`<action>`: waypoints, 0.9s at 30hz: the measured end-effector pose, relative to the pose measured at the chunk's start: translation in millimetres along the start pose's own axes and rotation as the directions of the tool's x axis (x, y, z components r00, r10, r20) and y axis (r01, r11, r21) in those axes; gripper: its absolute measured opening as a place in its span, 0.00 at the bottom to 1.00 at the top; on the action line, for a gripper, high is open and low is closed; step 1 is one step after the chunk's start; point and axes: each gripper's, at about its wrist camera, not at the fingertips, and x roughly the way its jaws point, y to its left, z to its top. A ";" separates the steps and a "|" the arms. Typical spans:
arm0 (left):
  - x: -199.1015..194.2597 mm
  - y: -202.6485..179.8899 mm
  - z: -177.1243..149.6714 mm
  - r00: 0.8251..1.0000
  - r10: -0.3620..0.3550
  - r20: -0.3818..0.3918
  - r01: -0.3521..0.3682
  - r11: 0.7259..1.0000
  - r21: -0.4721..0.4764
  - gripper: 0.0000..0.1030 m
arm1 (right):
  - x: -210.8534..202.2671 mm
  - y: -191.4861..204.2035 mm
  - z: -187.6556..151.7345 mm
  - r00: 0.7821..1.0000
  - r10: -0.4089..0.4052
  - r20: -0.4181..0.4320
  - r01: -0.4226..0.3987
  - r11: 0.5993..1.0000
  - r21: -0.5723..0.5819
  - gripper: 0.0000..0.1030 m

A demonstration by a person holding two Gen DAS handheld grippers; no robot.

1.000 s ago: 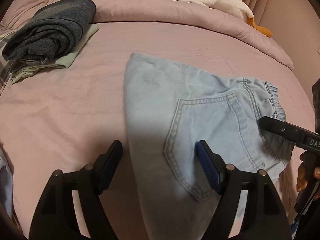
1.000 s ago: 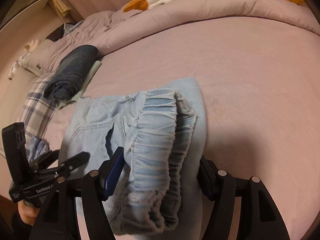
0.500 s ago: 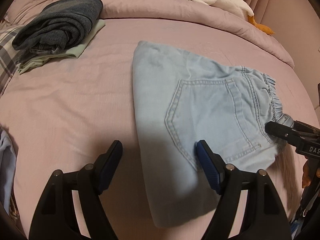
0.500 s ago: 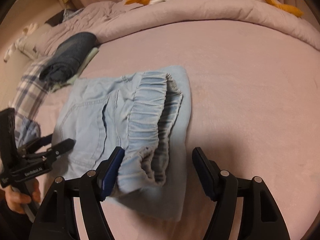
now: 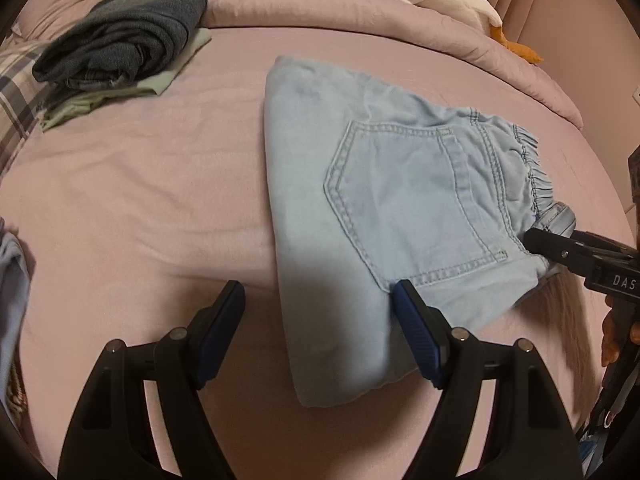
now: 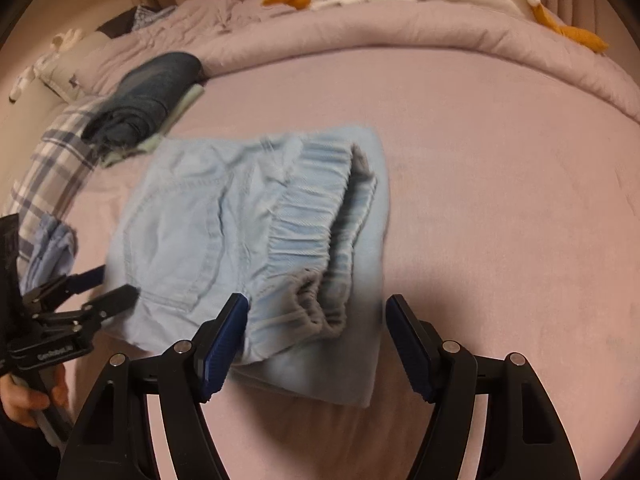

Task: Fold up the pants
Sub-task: 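Fold the waistband over onto the jeans with the right gripper, then release the jeans and withdraw both grippers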

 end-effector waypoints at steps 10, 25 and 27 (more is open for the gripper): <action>-2.3 -3.9 -0.5 1.000 0.012 0.003 -0.012 1.000 0.010 0.75 | 5.2 -3.2 -4.2 1.000 0.012 0.001 -0.012 0.999 0.032 0.71; -4.3 -4.9 -2.0 1.000 0.031 -0.001 -0.031 1.000 0.003 0.77 | 2.6 -2.1 -8.3 1.000 0.005 -0.001 -0.005 0.999 0.039 0.71; -6.4 -6.0 -2.2 0.999 0.038 0.001 -0.038 0.999 -0.001 0.77 | 1.3 -1.7 -8.1 1.000 -0.001 0.001 0.000 0.999 0.038 0.71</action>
